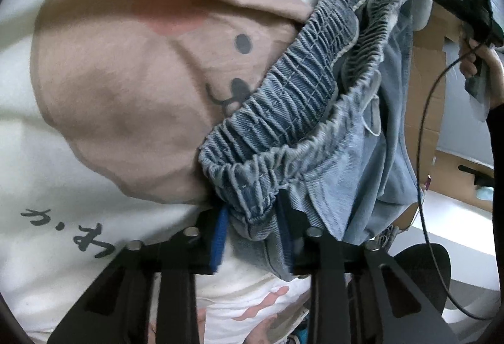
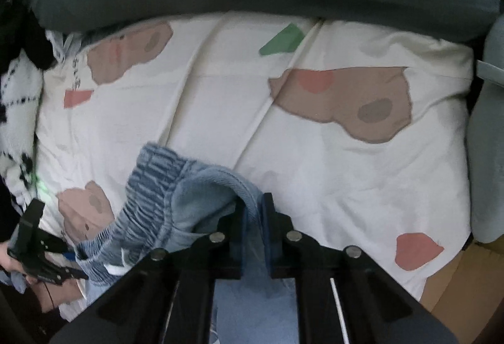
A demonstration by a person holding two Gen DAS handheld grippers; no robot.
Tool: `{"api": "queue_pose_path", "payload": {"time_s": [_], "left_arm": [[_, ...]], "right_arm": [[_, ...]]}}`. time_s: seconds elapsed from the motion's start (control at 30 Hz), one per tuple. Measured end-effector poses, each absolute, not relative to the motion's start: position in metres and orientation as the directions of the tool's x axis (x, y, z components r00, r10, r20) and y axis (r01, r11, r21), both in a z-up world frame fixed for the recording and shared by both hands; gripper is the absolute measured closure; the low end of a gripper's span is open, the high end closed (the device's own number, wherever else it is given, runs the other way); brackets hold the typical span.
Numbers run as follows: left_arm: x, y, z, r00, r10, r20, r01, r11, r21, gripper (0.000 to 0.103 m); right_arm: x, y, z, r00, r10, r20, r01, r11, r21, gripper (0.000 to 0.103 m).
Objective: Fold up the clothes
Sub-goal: 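Hold the waistband with the left gripper while the right gripper grasps the cuffs, then lift the jeans with both grippers and carry them across the bed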
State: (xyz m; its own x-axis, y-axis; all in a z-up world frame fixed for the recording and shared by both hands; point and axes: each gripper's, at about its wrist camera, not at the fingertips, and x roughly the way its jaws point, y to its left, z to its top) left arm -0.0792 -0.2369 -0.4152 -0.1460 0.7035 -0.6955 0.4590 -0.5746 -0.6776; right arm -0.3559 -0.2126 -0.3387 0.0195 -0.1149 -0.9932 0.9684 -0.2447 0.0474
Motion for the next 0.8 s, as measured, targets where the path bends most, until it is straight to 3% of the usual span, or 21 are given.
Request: {"api": "queue_pose_path", "payload": {"time_s": [0.37,0.5,0.6,0.67,0.8], "left_arm": [[-0.109,-0.257,-0.353,-0.239,0.658,-0.714,0.334,-0.635,-0.696,0.082],[-0.143,-0.246,-0.373,-0.199,0.639,-0.743,0.349,-0.662,-0.663,0.082],[-0.15,-0.249,-0.387,-0.165,0.61,-0.775,0.357,-0.696,-0.623,0.077],[-0.152,-0.243,-0.389,-0.141,0.598,-0.789,0.371,-0.707,-0.602,0.067],[-0.144,-0.248,-0.393,-0.143,0.615,-0.775,0.417,-0.673,-0.611,0.064]], "right_arm": [[-0.409,-0.19,-0.331,-0.146,-0.133,-0.98,0.908,-0.412,-0.079,0.099],[-0.439,-0.187,-0.363,-0.143,-0.075,-0.987,0.872,-0.481,-0.09,0.099],[-0.453,-0.184,-0.391,-0.12,-0.061,-0.991,0.855,-0.513,-0.072,0.099],[-0.457,-0.185,-0.394,-0.115,-0.075,-0.991,0.856,-0.514,-0.06,0.1],[-0.462,-0.182,-0.394,-0.097,-0.093,-0.991,0.868,-0.494,-0.039,0.101]]}}
